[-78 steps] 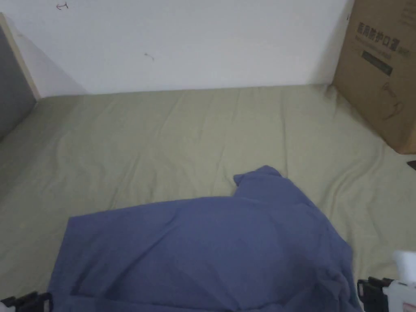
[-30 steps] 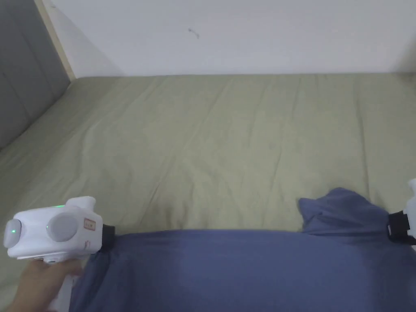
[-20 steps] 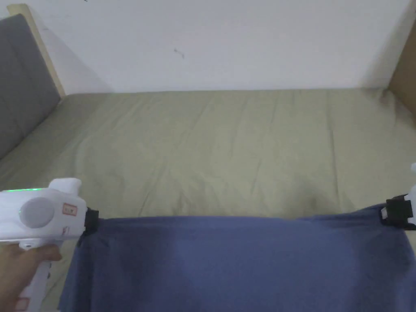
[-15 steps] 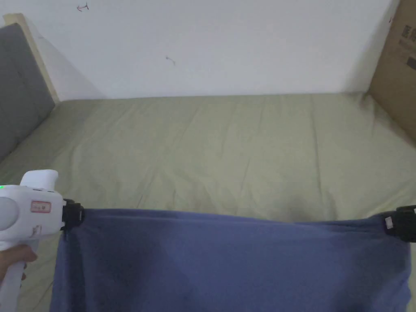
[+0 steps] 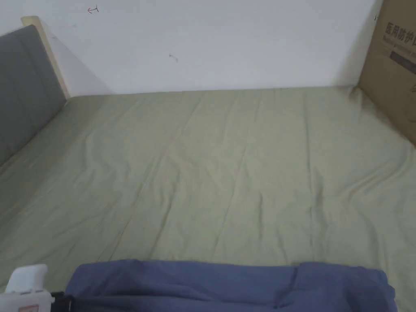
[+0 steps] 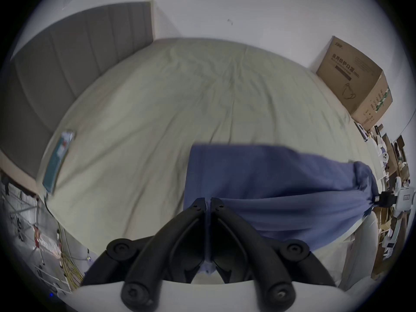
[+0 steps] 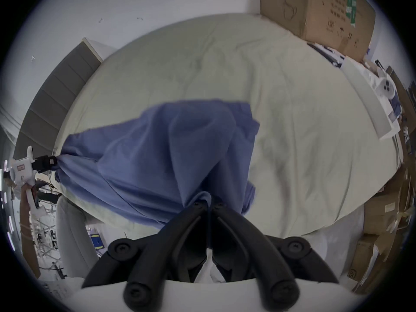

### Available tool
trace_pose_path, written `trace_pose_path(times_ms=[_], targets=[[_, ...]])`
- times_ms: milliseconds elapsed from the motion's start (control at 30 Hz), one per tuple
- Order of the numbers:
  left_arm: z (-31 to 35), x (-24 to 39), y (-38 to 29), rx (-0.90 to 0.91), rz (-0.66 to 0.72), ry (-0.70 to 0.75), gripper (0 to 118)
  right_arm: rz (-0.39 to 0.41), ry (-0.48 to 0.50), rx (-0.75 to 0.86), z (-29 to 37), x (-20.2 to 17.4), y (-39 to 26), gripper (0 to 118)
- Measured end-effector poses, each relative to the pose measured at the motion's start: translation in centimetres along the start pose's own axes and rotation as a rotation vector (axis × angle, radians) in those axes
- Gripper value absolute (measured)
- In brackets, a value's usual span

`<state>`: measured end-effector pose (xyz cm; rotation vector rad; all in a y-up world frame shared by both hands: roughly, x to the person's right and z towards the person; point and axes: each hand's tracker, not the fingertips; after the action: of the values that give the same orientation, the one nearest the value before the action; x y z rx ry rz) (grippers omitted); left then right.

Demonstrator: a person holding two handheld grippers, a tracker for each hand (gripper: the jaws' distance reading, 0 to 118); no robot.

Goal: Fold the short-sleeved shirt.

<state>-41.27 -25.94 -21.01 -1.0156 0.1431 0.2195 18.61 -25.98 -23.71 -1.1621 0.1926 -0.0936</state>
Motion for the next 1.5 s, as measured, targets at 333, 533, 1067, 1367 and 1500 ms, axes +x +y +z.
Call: trace_pose_path(times_ms=[333,533,1067,1367,1500], targets=[[1.8,-0.8,0.1,0.086,0.086,0.004,100,0.139,-0.074,0.157,3.6,-2.9,0.8,91],[6.8,2.3,-0.3,0.206,0.17,-0.196,55,0.209,0.019,0.404,6.3,-8.0,1.8,15],[5.0,-4.3,-4.9,0.092,0.533,-0.457,89,0.347,0.122,0.45,1.0,-18.9,0.9,0],[-0.8,-11.3,-8.0,0.11,0.926,-0.585,116,0.423,0.118,0.357,-0.9,-20.9,0.9,0],[-1.7,-9.9,-6.8,0.101,0.921,-0.706,116,0.423,0.123,0.334,-1.4,-21.4,1.3,0]])
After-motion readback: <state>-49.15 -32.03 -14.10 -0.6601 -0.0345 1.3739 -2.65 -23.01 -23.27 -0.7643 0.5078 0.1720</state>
